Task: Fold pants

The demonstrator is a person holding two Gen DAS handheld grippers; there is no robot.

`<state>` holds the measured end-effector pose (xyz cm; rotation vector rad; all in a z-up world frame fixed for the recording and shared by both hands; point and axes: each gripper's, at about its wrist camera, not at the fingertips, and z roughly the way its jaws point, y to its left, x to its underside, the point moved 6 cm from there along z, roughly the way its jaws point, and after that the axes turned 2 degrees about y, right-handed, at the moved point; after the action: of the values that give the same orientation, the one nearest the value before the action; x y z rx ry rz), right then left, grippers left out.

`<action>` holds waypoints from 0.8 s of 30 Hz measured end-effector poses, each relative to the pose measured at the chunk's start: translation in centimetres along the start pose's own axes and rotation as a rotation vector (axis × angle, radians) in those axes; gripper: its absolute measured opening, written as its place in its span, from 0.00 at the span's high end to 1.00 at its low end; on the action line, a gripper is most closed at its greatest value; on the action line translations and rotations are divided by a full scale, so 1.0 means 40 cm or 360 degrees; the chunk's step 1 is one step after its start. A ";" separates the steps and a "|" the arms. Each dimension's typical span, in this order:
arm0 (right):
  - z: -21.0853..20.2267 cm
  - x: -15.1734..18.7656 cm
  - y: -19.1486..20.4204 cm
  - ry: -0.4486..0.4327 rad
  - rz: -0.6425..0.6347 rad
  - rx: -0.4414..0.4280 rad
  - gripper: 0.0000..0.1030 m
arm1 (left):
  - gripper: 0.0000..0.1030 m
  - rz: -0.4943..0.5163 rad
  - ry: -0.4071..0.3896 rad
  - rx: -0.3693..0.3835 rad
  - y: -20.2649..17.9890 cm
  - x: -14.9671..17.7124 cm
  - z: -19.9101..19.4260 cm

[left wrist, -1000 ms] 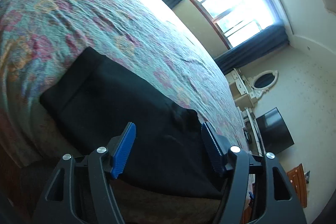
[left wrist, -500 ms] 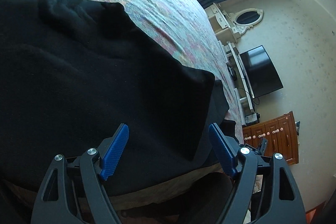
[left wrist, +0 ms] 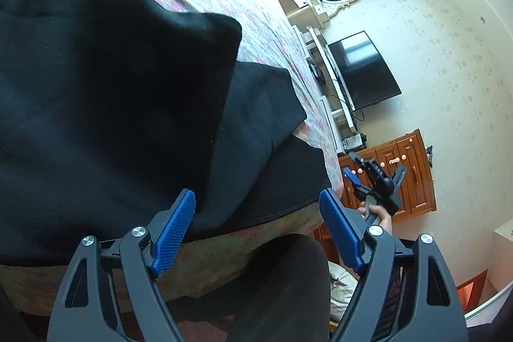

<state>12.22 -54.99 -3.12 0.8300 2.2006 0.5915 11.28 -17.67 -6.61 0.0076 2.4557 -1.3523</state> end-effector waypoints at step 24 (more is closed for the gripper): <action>0.116 -0.045 0.097 -0.0011 0.0368 -0.0501 0.95 | 0.21 -0.0053 -0.0100 -0.0020 -0.011 0.031 0.024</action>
<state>18.14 -52.83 -2.96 0.9181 1.9487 1.0159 10.32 -18.91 -7.08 -0.0779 2.4220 -1.3299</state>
